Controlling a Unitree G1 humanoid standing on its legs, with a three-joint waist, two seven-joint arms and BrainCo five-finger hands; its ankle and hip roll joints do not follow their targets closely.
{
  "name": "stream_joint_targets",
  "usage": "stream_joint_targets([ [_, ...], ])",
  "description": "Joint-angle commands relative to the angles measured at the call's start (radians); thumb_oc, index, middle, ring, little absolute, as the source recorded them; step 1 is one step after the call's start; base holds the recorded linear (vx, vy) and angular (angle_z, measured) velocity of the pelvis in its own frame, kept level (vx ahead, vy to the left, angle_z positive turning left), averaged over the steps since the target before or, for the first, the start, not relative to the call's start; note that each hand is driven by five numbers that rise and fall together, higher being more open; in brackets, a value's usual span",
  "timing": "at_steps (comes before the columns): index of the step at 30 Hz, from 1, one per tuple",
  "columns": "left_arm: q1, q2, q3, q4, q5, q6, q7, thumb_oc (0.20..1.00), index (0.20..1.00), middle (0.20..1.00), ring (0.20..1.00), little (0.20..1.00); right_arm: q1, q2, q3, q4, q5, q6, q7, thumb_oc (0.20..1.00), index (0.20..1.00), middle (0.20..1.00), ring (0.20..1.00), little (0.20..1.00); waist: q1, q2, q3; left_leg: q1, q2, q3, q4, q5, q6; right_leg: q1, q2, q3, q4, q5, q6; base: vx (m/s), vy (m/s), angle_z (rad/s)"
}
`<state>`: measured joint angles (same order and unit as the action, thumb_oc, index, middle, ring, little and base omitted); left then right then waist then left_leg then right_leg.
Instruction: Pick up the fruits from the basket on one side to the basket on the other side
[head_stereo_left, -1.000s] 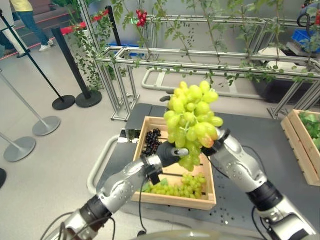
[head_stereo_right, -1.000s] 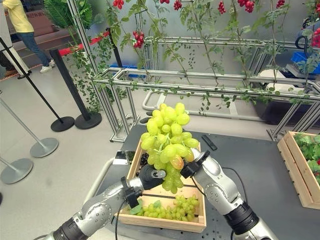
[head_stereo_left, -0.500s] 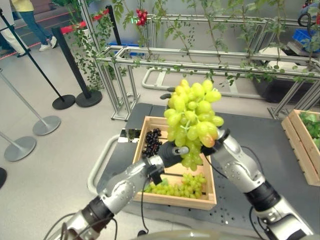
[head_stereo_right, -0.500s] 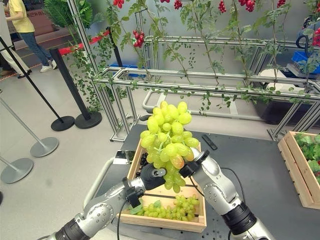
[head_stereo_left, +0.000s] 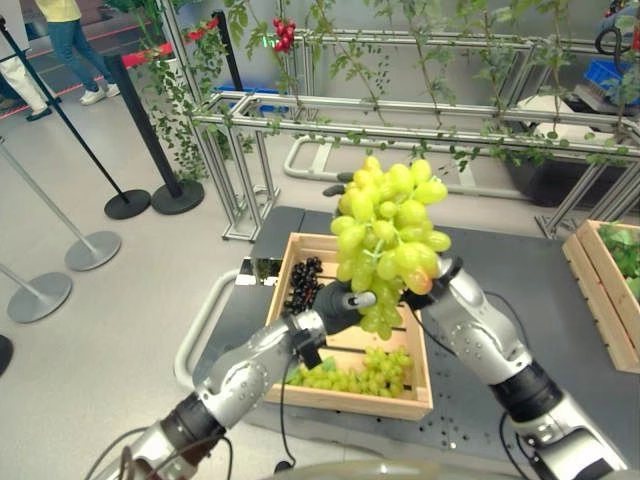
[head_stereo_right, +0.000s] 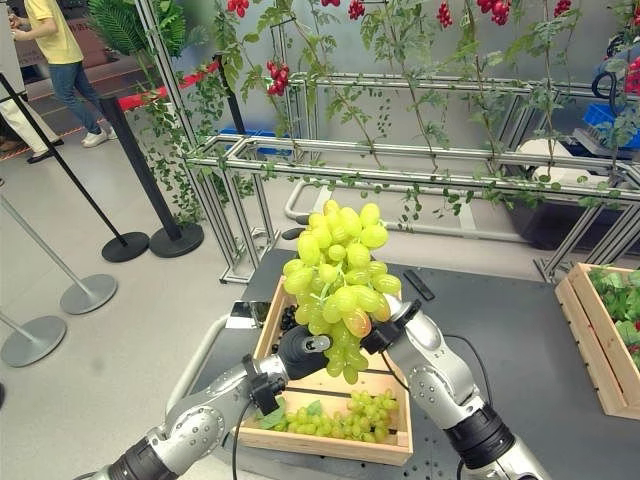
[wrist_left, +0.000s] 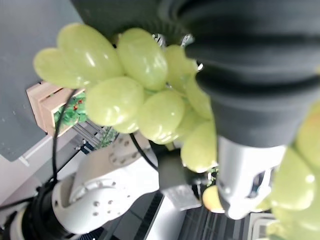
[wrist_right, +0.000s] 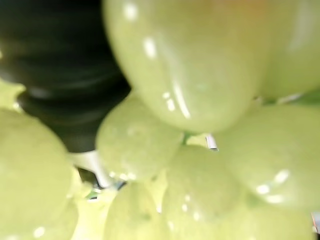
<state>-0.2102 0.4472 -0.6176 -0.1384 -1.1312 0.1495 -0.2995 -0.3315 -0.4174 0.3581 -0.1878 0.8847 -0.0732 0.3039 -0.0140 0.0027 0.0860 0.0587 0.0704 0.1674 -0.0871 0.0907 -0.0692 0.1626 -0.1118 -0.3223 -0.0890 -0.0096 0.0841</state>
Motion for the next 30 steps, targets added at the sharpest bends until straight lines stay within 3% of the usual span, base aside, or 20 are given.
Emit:
stream_joint_targets([
  [1, -0.017, -0.005, 0.055, -0.045, -0.011, -0.059, -0.027, 1.0, 1.0, 1.0, 1.0, 1.0, -0.066, 0.007, -0.071, -0.057, -0.003, -0.066, 0.021, 0.2, 0.2, 0.2, 0.2, 0.2, -0.019, -0.034, -0.037, 0.014, 0.001, -0.014, 0.027, -0.071, 0.023, -0.054, -0.077, -0.026, 0.054, 0.03, 0.087, 0.0, 0.0, 0.0],
  [15, -0.009, -0.016, 0.085, -0.053, -0.008, -0.073, -0.02, 1.0, 1.0, 1.0, 1.0, 1.0, -0.052, -0.002, -0.085, -0.065, 0.009, -0.054, 0.045, 0.2, 0.2, 0.2, 0.2, 0.2, -0.02, -0.036, -0.04, 0.016, 0.001, -0.015, 0.025, -0.072, 0.024, -0.054, -0.076, -0.026, 0.055, 0.03, 0.087, 0.0, 0.0, 0.0],
  [30, -0.109, -0.016, -0.052, -0.025, 0.077, -0.046, -0.057, 1.0, 1.0, 1.0, 1.0, 1.0, -0.104, 0.016, -0.032, -0.074, 0.016, -0.054, 0.055, 0.2, 0.2, 0.2, 0.2, 0.2, -0.029, -0.031, -0.039, 0.019, 0.001, -0.012, 0.023, -0.072, 0.023, -0.058, -0.073, -0.019, 0.056, 0.031, 0.087, 0.0, 0.0, 0.0],
])
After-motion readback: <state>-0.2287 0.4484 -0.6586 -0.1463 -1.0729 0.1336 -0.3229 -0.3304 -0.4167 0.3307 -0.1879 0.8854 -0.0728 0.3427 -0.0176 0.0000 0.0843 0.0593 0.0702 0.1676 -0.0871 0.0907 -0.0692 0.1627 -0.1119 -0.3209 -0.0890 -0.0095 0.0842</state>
